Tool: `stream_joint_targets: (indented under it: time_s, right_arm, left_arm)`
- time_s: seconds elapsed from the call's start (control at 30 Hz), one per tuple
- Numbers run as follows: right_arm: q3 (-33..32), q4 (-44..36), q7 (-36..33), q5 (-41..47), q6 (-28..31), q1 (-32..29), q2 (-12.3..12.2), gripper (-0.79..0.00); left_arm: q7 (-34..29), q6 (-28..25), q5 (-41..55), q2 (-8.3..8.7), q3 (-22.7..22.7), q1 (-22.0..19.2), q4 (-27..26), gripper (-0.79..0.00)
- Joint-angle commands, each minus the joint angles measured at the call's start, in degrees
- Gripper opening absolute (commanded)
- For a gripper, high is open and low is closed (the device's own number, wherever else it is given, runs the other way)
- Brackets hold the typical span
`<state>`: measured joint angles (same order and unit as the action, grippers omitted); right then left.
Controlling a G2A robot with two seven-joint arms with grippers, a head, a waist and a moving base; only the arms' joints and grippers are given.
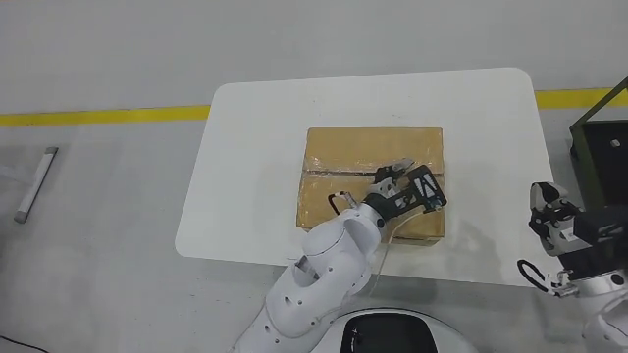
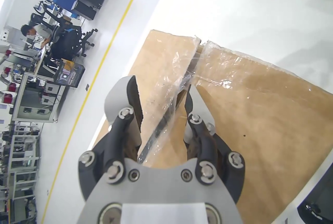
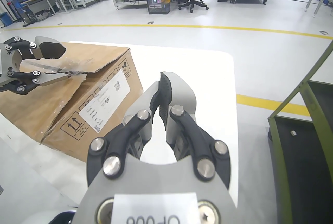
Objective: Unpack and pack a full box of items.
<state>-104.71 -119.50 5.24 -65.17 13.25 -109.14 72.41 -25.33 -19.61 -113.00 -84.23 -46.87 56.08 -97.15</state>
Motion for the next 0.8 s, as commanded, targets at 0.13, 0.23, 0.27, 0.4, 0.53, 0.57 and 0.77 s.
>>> stream_joint_targets:
  time_s: [0.13,0.23,0.27,0.4,0.53,0.57,0.77]
  right_arm:
    - [0.2,0.0,-0.4,0.2,-0.3,0.1,0.1,-0.785]
    - [0.2,-0.1,-0.6,0.3,-0.3,0.1,0.1,-0.785]
    - [0.2,-0.1,-0.6,0.3,-0.3,0.1,0.1,-0.785]
    - [0.2,-0.2,-0.6,0.2,-0.5,0.1,0.1,-0.785]
    - [0.2,-0.2,-0.6,0.4,-0.6,0.0,0.2,-0.785]
    - [0.2,-0.3,-0.6,0.4,-0.6,0.0,0.2,-0.785]
    - [0.0,-0.4,-0.8,0.5,-0.6,0.1,0.2,-0.785]
  left_arm:
    - [1.2,-0.5,-1.7,0.02,-0.4,0.0,0.6,-0.499]
    - [1.8,-0.7,-2.5,-0.01,-0.5,-0.1,1.1,-0.499]
    - [1.9,-0.9,-2.6,-0.04,-0.5,-0.1,1.3,-0.496]
    - [2.1,-1.3,-3.0,-0.17,-0.5,-0.3,1.6,-0.440]
    - [2.1,-1.6,-3.5,-0.30,-0.2,-0.2,1.5,-0.403]
    - [2.2,-1.6,-3.6,-0.33,-0.1,-0.1,1.5,-0.403]
    - [2.4,-1.8,-4.0,-0.52,0.0,0.1,1.7,-0.431]
